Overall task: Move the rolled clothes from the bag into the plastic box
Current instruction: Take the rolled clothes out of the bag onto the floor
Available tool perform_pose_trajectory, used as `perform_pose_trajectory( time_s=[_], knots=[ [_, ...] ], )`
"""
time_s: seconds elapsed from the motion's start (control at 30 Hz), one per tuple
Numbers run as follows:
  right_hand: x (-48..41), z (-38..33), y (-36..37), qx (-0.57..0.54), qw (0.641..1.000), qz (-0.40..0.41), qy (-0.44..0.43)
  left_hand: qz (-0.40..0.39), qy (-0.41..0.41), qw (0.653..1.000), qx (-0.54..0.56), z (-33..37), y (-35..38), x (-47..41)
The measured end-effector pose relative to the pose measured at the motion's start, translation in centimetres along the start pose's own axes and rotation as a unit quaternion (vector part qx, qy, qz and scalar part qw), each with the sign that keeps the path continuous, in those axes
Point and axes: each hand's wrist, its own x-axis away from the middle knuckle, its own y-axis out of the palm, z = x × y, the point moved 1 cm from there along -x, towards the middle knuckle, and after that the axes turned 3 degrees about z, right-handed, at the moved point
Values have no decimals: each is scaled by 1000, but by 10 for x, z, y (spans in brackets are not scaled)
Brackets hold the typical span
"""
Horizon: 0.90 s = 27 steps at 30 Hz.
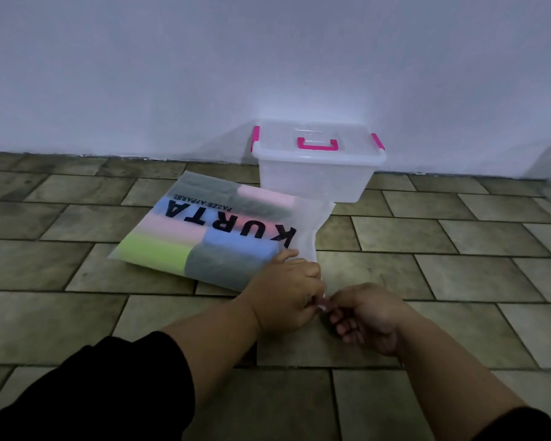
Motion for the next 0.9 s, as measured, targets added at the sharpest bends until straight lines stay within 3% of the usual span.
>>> perform_pose_trajectory(
  time_s=[0.23,0.4,0.6,0.8,0.9],
  knots=[
    [-20,-10,4,15,998,66,-20,11,-21,996,81,-7,1,-2],
    [-61,-59,-7,37,986,159,-41,-34,-62,986,153,-14,-5,-2],
    [-119,-118,-32,-18,961,252,-111,-62,-96,975,190,-15,-14,2],
    [-154,-131,-44,-117,948,264,-137,-127,-93,968,193,-18,-18,-4],
    [-153,-124,-48,-149,956,207,-148,-164,-136,949,234,-17,-17,-15]
  ],
)
